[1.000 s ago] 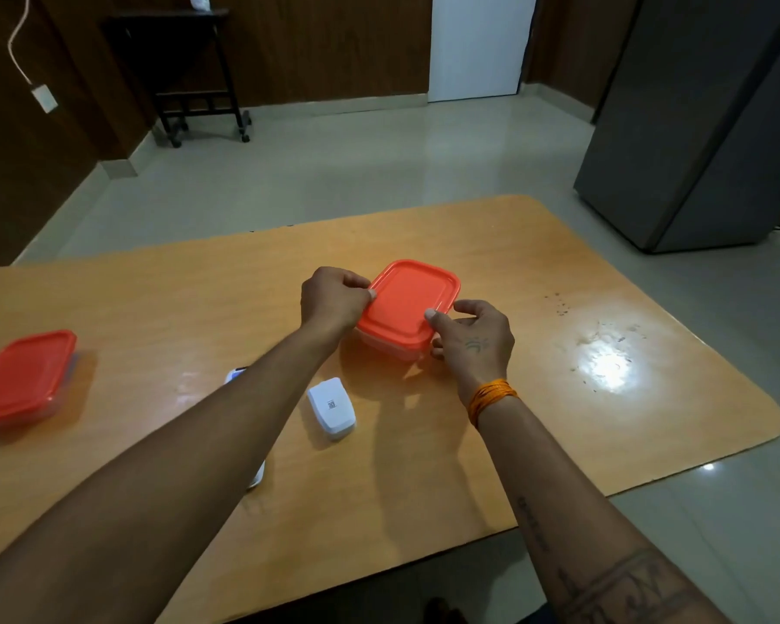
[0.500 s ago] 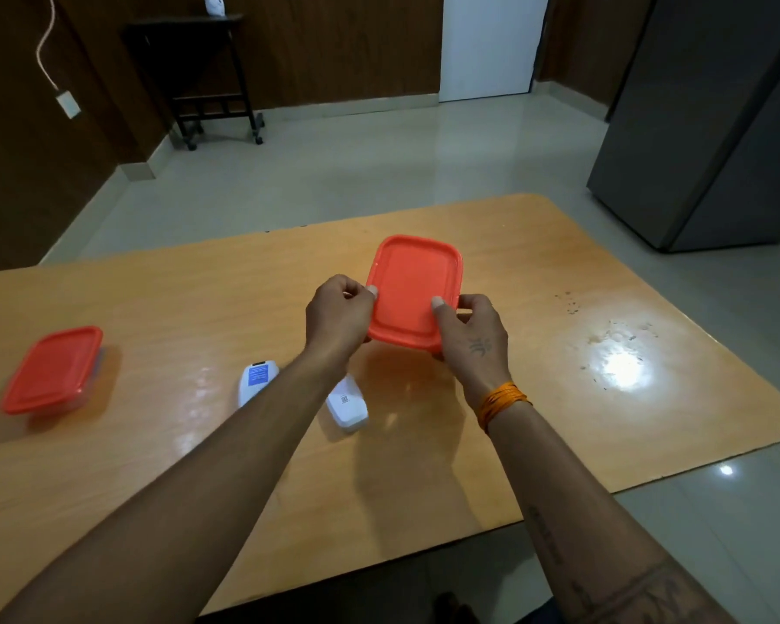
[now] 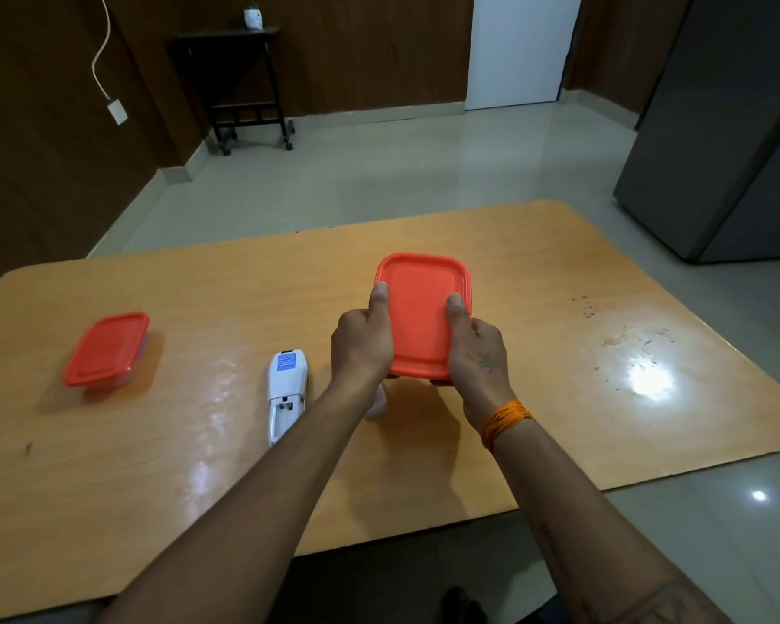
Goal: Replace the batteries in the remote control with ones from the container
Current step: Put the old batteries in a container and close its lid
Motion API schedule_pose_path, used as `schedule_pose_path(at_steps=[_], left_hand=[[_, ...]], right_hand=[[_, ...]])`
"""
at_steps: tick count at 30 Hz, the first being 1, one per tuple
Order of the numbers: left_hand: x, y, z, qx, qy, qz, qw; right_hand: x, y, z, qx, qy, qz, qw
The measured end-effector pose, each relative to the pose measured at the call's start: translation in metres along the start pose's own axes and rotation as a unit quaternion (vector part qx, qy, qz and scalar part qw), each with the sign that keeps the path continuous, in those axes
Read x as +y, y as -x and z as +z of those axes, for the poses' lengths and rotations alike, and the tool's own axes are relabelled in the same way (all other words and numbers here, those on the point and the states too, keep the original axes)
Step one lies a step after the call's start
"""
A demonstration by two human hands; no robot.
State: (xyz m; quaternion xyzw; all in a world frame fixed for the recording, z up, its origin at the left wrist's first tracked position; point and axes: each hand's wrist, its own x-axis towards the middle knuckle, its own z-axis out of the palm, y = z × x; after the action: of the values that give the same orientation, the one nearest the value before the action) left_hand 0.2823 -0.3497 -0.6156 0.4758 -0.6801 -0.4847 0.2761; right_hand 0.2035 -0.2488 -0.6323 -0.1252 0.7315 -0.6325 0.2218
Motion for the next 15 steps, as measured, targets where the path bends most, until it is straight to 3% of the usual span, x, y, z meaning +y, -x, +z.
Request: schedule_pose_path(at_steps=[5,10,15], left_hand=[[-0.007,0.004,-0.006,0.028,-0.040,0.013,0.999],[-0.013,0.023,-0.006,0.000,-0.100,0.095,0.991],[0.000,0.019,-0.010,-0.040,-0.055,0.059,0.996]], right_hand=[[-0.001,0.003,0.002,-0.025,0.011,-0.002,1.000],[-0.005,-0.007,-0.008,0.035,0.014,-0.002,0.999],[-0.003,-0.009,-0.016,0.016,0.066,-0.025,0.997]])
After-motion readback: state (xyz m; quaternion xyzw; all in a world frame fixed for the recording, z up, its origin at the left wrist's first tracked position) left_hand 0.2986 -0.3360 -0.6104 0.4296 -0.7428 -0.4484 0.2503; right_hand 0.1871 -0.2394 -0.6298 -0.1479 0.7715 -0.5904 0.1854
